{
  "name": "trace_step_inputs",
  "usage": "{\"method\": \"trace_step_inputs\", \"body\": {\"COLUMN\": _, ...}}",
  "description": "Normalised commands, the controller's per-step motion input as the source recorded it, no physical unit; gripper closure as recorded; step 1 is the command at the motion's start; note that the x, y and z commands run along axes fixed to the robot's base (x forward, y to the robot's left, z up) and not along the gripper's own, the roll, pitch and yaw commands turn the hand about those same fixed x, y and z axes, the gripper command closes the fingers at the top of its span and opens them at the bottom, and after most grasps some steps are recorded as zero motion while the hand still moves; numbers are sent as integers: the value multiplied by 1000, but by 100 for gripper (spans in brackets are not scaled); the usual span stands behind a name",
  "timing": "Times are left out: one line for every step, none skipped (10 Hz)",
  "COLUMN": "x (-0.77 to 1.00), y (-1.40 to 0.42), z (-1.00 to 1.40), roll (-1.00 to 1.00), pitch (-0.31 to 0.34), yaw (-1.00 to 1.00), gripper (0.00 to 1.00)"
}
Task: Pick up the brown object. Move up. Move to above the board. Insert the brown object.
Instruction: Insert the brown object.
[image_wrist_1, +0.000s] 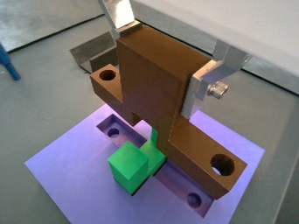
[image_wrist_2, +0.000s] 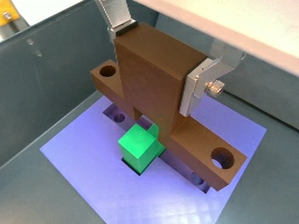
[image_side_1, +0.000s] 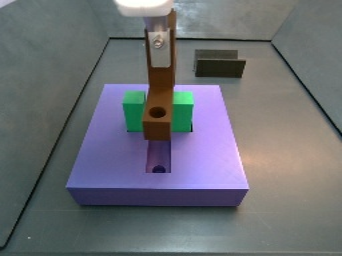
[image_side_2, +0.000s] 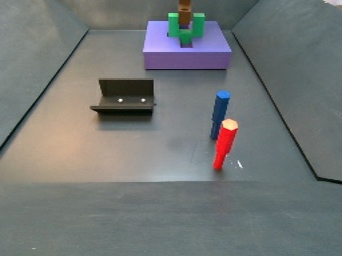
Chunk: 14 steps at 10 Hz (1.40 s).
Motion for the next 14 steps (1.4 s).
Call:
{"method": "trace_step_inputs", "body": {"x": -89, "y": -97, "z": -86, "roll": 0, "pitch": -159, "yaw": -26, "gripper": 100}}
{"method": "trace_step_inputs", "body": {"x": -123, "y": -9, "z": -171, "roll": 0, "pitch": -157, "yaw": 0, "gripper": 100}}
{"method": "trace_step_inputs", "body": {"x": -89, "y": 0, "z": -200, "roll": 0, "pitch": -171, "yaw": 0, "gripper": 100}}
{"method": "trace_step_inputs", "body": {"x": -3, "y": 0, "z": -200, "roll": 0, "pitch": -140, "yaw": 69, "gripper": 100}}
{"method": "trace_step_inputs", "body": {"x": -9, "y": 0, "z": -223, "roll": 19, "pitch": -116, "yaw": 146, "gripper": 100}}
{"method": "trace_step_inputs", "body": {"x": 0, "y": 0, "z": -211, "roll": 59, "pitch": -70, "yaw": 240, "gripper": 100}}
{"method": "trace_step_inputs", "body": {"x": 51, "y": 0, "z": -209, "roll": 189, "pitch": 20, "yaw": 217, "gripper": 100}}
{"method": "trace_step_inputs", "body": {"x": 100, "y": 0, "z": -214, "roll": 237, "pitch": 127, "yaw": 169, "gripper": 100}}
{"method": "trace_step_inputs", "body": {"x": 271, "y": 0, "z": -266, "roll": 221, "pitch": 183, "yaw": 114, "gripper": 100}}
{"method": "trace_step_inputs", "body": {"x": 289, "y": -71, "z": -180, "roll": 99, "pitch": 149, "yaw": 0, "gripper": 100}}
{"method": "trace_step_inputs", "body": {"x": 14, "y": -157, "z": -457, "roll": 110, "pitch": 44, "yaw": -14, "gripper": 100}}
{"method": "trace_step_inputs", "body": {"x": -169, "y": 0, "z": -257, "roll": 81, "pitch": 99, "yaw": -106, "gripper": 100}}
{"method": "trace_step_inputs", "body": {"x": -289, "y": 0, "z": -89, "roll": 59, "pitch": 69, "yaw": -129, "gripper": 100}}
{"method": "trace_step_inputs", "body": {"x": -120, "y": 0, "z": 0, "roll": 59, "pitch": 30, "yaw": 0, "gripper": 100}}
